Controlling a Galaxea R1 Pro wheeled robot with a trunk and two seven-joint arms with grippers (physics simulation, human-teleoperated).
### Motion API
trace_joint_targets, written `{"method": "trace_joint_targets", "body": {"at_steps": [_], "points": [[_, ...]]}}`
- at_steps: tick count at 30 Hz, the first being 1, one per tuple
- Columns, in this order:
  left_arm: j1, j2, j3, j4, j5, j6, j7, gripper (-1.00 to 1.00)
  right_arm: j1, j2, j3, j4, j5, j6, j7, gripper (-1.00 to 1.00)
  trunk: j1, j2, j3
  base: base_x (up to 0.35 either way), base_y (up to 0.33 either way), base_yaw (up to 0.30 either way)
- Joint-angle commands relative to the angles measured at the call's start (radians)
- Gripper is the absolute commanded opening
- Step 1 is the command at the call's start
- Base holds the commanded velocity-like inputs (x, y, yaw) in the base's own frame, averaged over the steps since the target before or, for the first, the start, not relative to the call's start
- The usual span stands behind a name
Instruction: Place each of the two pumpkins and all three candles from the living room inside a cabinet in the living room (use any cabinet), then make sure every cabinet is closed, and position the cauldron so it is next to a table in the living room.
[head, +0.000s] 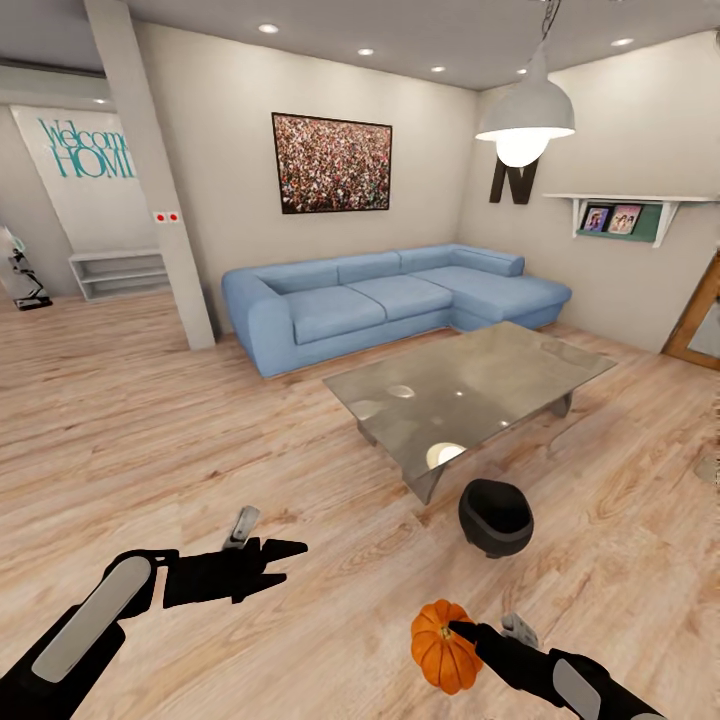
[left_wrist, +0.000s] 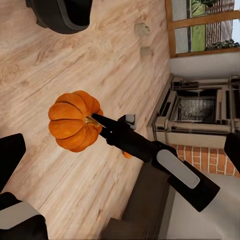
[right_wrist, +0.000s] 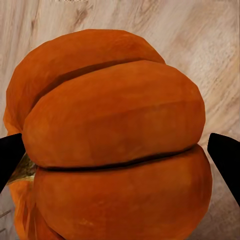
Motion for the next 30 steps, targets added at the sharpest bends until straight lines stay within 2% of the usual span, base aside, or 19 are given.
{"method": "trace_joint_targets", "body": {"at_steps": [1,24,30], "points": [[-0.001,0.001,-0.001,0.000,0.002,0.001,0.001,1.00,-0.001,-0.001,0.003,0.000,-0.007,0.005,-0.002,-1.00,-0.004,0.007,0.002,0.000,0.000,-0.202],[-0.001,0.000,-0.001,0.000,0.002,0.001,0.001,1.00,-0.001,-0.001,0.003,0.000,-0.006,0.005,-0.003,-1.00,-0.092,0.168,0.074,0.000,0.000,-0.270],[-0.001,0.000,-0.001,0.000,0.002,0.001,0.001,1.00,-0.001,-0.001,0.002,0.000,-0.006,0.005,-0.003,-1.00,-0.115,0.210,0.093,0.000,0.000,-0.097]]}}
